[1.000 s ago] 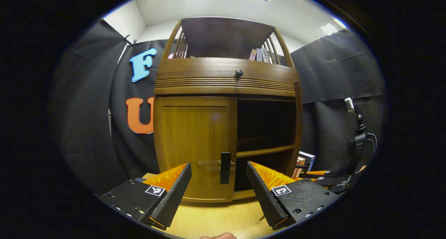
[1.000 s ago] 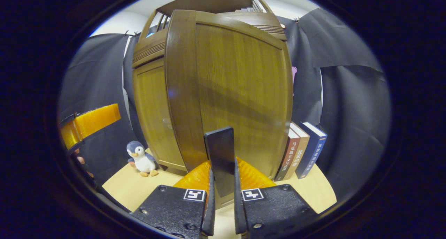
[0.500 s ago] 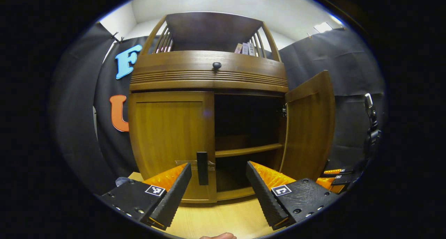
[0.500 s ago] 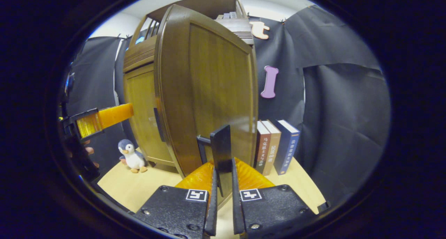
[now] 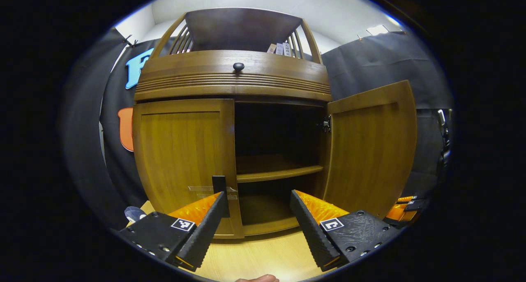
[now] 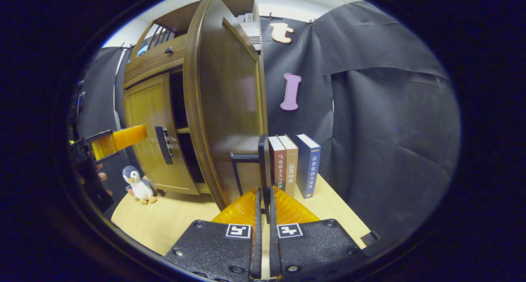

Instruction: Open the right door of the double-door shoe cabinet with the right hand, and open the left door with the left hand.

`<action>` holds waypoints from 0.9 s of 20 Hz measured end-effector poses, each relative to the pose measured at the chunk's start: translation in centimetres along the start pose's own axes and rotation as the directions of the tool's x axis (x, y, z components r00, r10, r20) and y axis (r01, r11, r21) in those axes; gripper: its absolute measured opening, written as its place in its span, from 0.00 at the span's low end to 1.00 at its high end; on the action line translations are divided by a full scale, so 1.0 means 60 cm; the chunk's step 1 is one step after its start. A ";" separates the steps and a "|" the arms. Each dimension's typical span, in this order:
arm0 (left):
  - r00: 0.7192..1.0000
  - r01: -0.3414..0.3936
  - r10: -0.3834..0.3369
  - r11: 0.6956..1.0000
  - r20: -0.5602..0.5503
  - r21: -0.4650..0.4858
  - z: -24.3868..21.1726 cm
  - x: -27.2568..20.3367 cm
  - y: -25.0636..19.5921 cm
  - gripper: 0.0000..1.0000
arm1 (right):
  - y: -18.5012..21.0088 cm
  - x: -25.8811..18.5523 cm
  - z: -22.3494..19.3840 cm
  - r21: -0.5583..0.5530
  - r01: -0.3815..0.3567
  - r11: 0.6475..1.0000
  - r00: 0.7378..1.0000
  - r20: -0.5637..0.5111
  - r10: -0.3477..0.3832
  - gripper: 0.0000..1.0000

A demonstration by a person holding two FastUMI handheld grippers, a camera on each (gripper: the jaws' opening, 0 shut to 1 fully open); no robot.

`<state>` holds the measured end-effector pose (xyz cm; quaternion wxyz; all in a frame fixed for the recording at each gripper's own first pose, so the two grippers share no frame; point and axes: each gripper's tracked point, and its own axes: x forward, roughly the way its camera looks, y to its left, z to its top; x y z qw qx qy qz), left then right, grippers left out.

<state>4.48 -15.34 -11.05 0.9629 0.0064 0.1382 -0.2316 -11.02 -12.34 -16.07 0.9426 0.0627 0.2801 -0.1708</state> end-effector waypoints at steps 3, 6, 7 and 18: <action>1.000 -0.013 0.013 1.000 -0.009 -0.001 -0.004 0.010 0.009 0.95 | -0.031 -0.006 -0.001 0.013 0.043 0.999 0.999 -0.003 -0.043 0.11; 1.000 -0.024 0.024 1.000 -0.019 -0.002 -0.010 0.025 0.017 0.95 | -0.062 -0.014 -0.003 0.021 0.085 0.996 0.996 -0.006 -0.085 0.08; 0.999 -0.030 0.030 1.000 -0.024 -0.003 -0.012 0.030 0.022 0.95 | -0.071 -0.019 -0.005 0.031 0.090 0.995 0.996 -0.013 -0.090 0.07; 0.988 -0.150 0.149 0.988 -0.048 -0.023 -0.050 0.132 0.119 0.95 | -0.126 -0.075 -0.002 0.081 0.190 0.978 0.981 0.016 -0.192 0.04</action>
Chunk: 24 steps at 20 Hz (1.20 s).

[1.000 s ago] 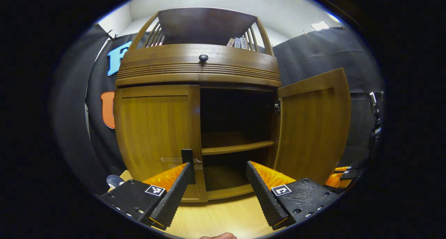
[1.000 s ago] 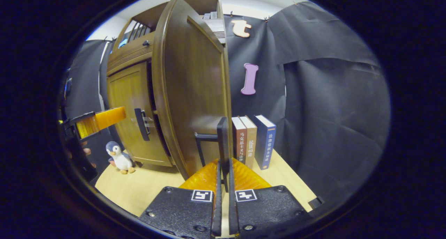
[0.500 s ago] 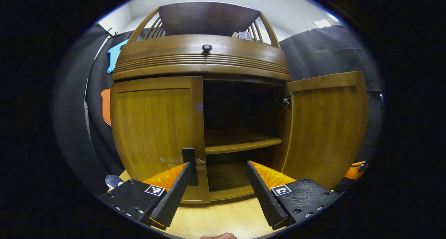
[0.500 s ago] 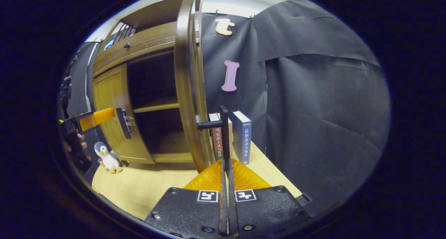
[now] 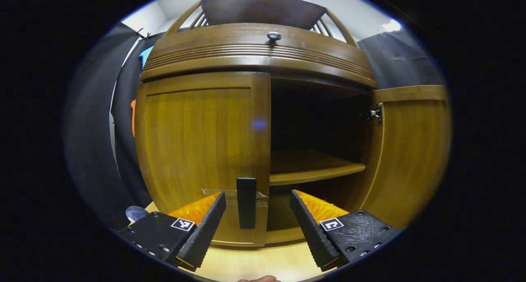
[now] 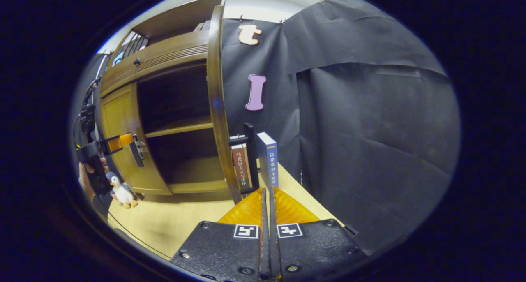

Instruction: Open the right door of the double-door shoe cabinet with the right hand, and open the left door with the left hand.

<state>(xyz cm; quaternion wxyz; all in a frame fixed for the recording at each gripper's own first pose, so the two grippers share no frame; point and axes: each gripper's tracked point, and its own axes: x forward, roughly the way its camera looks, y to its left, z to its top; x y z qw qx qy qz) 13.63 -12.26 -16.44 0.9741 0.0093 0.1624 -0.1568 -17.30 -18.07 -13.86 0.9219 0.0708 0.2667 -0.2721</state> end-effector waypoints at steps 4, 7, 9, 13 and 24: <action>0.999 -0.011 0.010 1.000 -0.031 -0.014 -0.020 0.040 0.017 0.95 | 0.008 -0.017 0.002 0.017 0.009 1.000 1.000 0.003 -0.009 0.14; 0.998 -0.018 0.017 1.000 -0.055 -0.004 -0.038 0.062 0.028 0.95 | 0.022 -0.030 0.007 -0.015 0.005 1.000 1.000 0.015 -0.004 0.29; 0.998 -0.009 0.009 1.000 -0.062 0.008 -0.045 0.076 0.026 0.95 | 0.038 -0.039 0.011 -0.021 -0.014 1.000 1.000 0.025 0.015 0.39; 0.996 0.017 -0.014 0.999 -0.086 0.034 -0.062 0.095 0.021 0.83 | 0.057 -0.069 0.021 -0.052 -0.027 0.998 0.998 0.047 0.029 0.47; 0.997 0.030 -0.029 0.999 -0.068 0.015 -0.060 0.087 0.025 0.37 | 0.101 -0.070 0.025 -0.069 -0.075 0.995 0.995 0.053 0.078 0.50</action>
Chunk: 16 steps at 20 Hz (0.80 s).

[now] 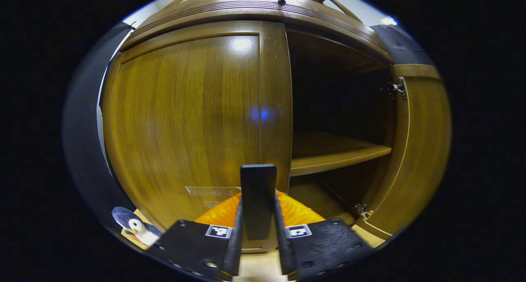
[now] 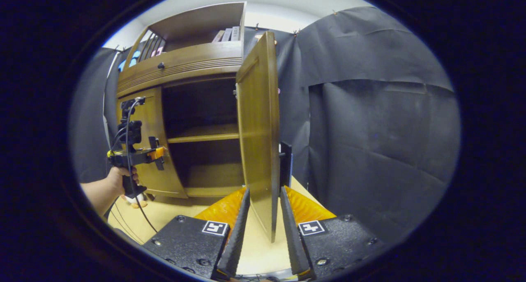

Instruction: Open the right door of the double-door shoe cabinet with the right hand, and open the left door with the left hand.

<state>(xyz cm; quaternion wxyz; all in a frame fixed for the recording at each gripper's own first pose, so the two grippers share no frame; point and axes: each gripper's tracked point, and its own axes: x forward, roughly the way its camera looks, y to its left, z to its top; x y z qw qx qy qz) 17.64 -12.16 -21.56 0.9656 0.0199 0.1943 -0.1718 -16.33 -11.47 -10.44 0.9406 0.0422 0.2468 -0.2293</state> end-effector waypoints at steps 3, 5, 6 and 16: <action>1.000 0.004 -0.004 1.000 -0.007 0.006 -0.006 0.017 0.004 0.33 | 0.026 0.006 0.000 0.005 -0.045 0.999 0.999 -0.001 0.045 0.49; 1.000 0.002 -0.002 1.000 -0.015 0.007 -0.006 0.013 0.004 0.29 | 0.037 0.009 0.001 -0.006 -0.064 0.998 0.998 0.004 0.064 0.50; 1.000 0.004 -0.003 1.000 -0.016 0.010 -0.005 0.012 0.004 0.29 | 0.044 0.011 0.001 -0.011 -0.073 0.997 0.997 0.006 0.073 0.50; 1.000 0.004 -0.003 1.000 -0.030 0.025 -0.019 -0.049 0.009 0.29 | 0.094 0.036 -0.010 -0.034 -0.181 0.983 0.983 -0.012 0.181 0.50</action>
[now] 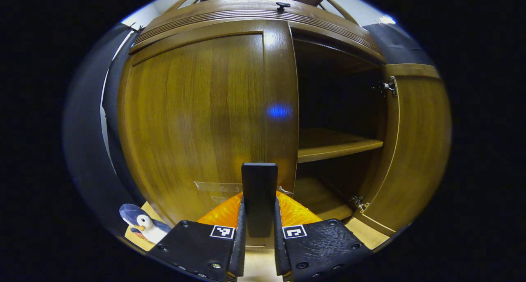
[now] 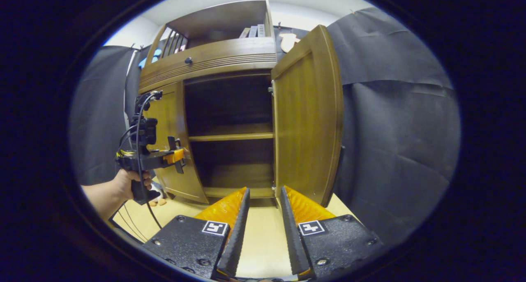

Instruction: Open the right door of the double-door shoe cabinet with the right hand, and open the left door with the left hand.

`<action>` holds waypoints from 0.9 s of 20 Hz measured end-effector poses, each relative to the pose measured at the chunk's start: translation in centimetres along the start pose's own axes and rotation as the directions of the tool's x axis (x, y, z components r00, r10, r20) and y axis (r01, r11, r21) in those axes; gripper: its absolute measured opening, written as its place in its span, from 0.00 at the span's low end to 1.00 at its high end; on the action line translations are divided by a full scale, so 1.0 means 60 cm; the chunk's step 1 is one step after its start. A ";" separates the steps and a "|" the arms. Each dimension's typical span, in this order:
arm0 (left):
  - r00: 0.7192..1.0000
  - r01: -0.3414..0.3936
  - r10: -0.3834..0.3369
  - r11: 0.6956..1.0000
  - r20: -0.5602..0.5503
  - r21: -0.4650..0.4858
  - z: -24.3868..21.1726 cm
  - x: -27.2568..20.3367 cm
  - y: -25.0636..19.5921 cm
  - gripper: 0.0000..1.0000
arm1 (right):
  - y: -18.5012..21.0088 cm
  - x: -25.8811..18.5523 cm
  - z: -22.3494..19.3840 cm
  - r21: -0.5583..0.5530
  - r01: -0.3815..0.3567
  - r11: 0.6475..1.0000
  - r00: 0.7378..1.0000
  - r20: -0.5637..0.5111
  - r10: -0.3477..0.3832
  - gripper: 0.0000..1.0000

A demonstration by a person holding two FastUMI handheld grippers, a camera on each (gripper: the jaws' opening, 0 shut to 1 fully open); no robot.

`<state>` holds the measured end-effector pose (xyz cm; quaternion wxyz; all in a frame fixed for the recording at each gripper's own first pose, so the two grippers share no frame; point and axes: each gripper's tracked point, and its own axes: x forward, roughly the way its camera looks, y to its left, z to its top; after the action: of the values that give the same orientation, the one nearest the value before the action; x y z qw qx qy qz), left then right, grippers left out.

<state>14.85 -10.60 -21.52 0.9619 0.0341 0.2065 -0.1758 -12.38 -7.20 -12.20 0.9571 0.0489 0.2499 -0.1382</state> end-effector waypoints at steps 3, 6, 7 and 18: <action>1.000 -0.008 0.008 1.000 -0.008 -0.011 -0.005 -0.021 0.004 0.29 | 0.013 0.018 0.005 0.000 -0.021 1.000 1.000 -0.002 0.021 0.51; 1.000 -0.022 0.022 1.000 -0.010 -0.014 -0.009 -0.043 0.008 0.28 | 0.019 0.025 0.003 -0.004 -0.037 0.999 0.999 -0.005 0.037 0.53; 1.000 -0.028 0.027 1.000 -0.011 -0.008 -0.011 -0.050 0.012 0.29 | 0.022 0.028 0.003 -0.003 -0.047 0.999 0.999 -0.008 0.047 0.53; 0.995 -0.094 0.092 0.995 -0.029 -0.047 -0.028 -0.124 0.040 0.28 | 0.093 0.067 -0.002 -0.057 -0.207 0.977 0.978 -0.024 0.206 0.54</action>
<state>8.72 -5.74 -20.03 0.9667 0.0230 0.2219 -0.1254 -7.45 -2.84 -14.16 0.9651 0.0473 0.2560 -0.0302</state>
